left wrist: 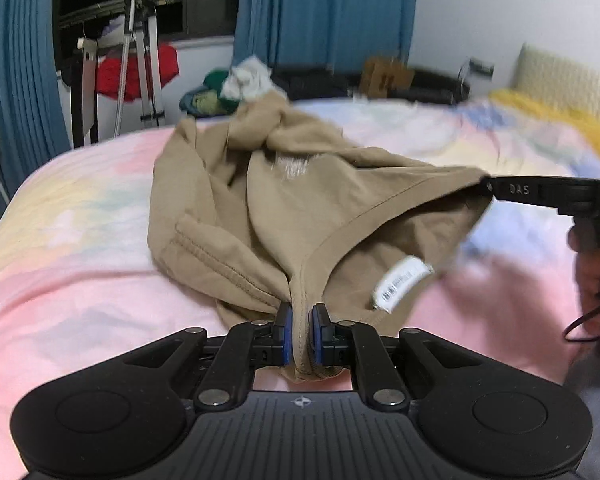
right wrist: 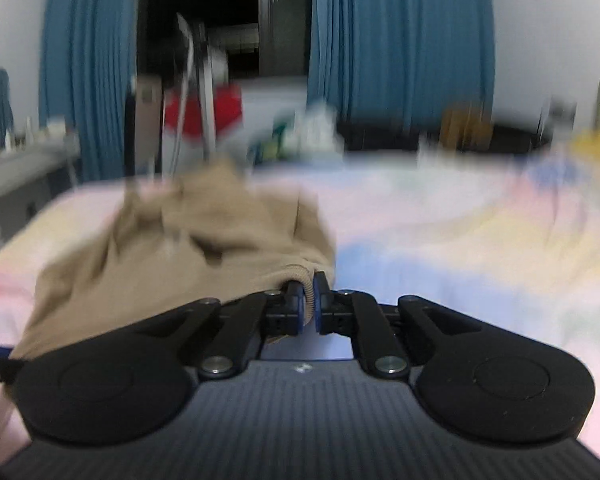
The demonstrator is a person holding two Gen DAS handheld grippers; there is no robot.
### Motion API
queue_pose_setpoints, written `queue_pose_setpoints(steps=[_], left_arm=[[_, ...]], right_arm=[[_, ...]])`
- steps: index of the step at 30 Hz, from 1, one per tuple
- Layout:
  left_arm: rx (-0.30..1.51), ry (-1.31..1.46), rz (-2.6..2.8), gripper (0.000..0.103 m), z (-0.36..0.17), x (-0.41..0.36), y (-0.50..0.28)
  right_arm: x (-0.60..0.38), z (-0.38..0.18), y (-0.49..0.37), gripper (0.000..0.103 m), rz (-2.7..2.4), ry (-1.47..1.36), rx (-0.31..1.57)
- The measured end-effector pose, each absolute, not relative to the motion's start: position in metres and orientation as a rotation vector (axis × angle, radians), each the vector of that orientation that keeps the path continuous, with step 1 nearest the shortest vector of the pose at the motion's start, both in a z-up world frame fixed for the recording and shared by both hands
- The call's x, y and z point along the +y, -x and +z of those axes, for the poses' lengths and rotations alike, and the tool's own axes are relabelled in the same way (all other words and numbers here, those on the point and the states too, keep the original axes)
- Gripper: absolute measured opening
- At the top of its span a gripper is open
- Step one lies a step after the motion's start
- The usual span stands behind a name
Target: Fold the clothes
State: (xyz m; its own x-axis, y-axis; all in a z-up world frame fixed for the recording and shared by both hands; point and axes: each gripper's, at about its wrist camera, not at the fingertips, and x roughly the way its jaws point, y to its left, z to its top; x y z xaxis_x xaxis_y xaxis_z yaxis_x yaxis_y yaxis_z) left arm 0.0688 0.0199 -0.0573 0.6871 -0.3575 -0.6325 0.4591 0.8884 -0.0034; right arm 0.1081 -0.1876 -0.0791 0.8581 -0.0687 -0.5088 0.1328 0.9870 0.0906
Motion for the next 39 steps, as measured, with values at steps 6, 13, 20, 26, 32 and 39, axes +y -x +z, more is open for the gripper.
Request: queue_pose_setpoints(steps=[6, 13, 20, 26, 32, 39], left_arm=[[0.591, -0.213, -0.496, 0.031, -0.056, 0.009, -0.057], [0.493, -0.325, -0.484, 0.058, -0.06, -0.014, -0.051], [0.515, -0.495, -0.327, 0.051, -0.084, -0.021, -0.063], [0.466, -0.475, -0.217, 0.051, -0.072, -0.009, -0.065], [0.364, -0.383, -0.125, 0.051, -0.05, 0.006, -0.06], [0.311, -0.342, -0.261, 0.057, -0.04, 0.003, -0.046]], right_arm=[[-0.195, -0.087, -0.119, 0.01, -0.079, -0.204, 0.617], [-0.193, -0.081, -0.109, 0.01, -0.07, -0.203, 0.57], [-0.184, -0.088, -0.117, 0.047, -0.077, -0.121, 0.601], [-0.148, -0.103, -0.131, 0.069, -0.005, 0.079, 0.638], [-0.135, -0.11, -0.14, 0.069, -0.07, 0.213, 0.586], [-0.167, -0.085, -0.126, 0.069, -0.162, 0.018, 0.443]])
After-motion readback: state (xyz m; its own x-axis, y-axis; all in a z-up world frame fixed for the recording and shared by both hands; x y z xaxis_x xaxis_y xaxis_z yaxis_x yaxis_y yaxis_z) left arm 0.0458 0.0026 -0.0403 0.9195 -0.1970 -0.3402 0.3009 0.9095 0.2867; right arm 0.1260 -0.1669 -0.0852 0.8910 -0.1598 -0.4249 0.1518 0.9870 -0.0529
